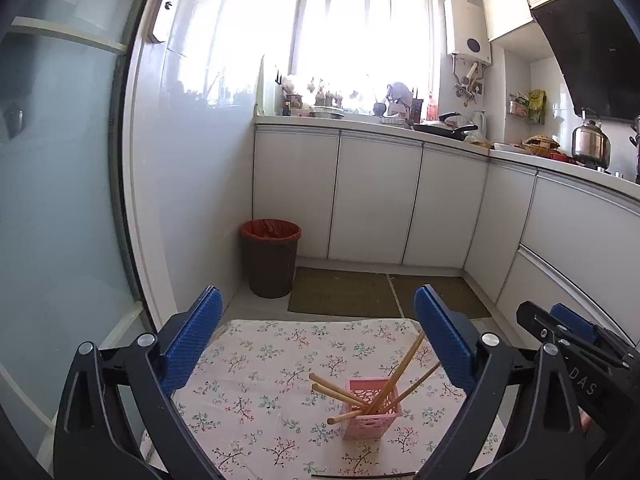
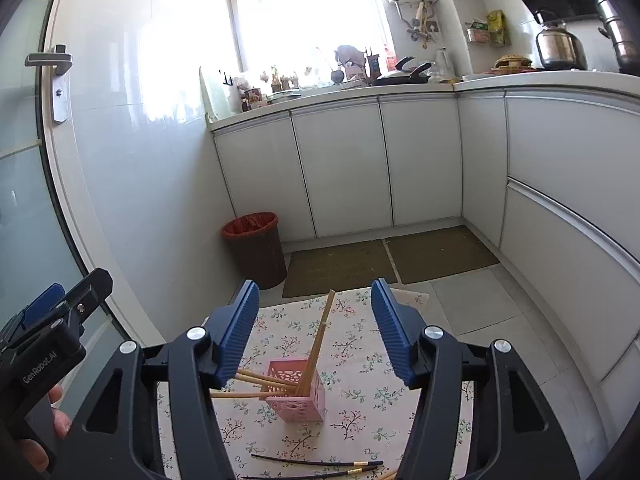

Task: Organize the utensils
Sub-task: 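Open the left tool to drop its chopstick into the holder while the right tool drops its own, then move both tools back toward the remaining chopsticks on the cloth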

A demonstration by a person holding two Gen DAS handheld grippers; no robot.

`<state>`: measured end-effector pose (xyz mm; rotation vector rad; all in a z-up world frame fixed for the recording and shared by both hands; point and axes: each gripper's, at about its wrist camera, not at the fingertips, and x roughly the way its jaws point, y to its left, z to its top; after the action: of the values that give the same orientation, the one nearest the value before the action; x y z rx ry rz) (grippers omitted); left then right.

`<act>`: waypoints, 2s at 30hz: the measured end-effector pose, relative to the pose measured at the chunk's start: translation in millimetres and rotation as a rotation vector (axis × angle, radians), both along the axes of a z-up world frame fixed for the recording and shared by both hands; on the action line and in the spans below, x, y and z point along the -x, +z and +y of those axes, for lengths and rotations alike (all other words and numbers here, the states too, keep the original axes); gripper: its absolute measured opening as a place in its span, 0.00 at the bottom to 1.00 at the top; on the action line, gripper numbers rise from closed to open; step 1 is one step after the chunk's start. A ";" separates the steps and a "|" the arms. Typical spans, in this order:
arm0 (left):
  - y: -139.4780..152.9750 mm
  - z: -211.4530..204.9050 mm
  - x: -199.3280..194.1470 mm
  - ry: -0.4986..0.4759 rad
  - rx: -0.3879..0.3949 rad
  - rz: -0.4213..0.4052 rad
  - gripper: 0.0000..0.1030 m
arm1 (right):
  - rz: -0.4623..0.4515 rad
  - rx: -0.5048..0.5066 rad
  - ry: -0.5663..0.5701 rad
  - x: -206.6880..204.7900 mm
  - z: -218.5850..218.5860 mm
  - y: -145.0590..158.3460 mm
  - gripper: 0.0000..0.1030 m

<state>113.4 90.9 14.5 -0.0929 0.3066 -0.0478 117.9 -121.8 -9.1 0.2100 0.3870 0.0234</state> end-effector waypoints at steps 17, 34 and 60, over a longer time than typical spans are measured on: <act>-33.3 -43.0 25.5 -0.168 -0.090 0.109 0.93 | 0.126 -0.135 -0.186 79.5 -61.8 -58.0 0.94; -193.8 -207.6 -19.4 -0.798 -0.419 0.745 0.63 | 0.469 -0.305 -0.333 111.9 -151.3 -185.8 0.94; -299.2 -243.4 -94.8 -0.652 -0.238 1.130 0.13 | 0.623 -0.393 -0.332 106.4 -171.2 -227.5 0.94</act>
<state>208.2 -152.5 -284.7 0.2370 1.4604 -0.6161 11.5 -293.0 -236.6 0.6744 0.9644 -0.3013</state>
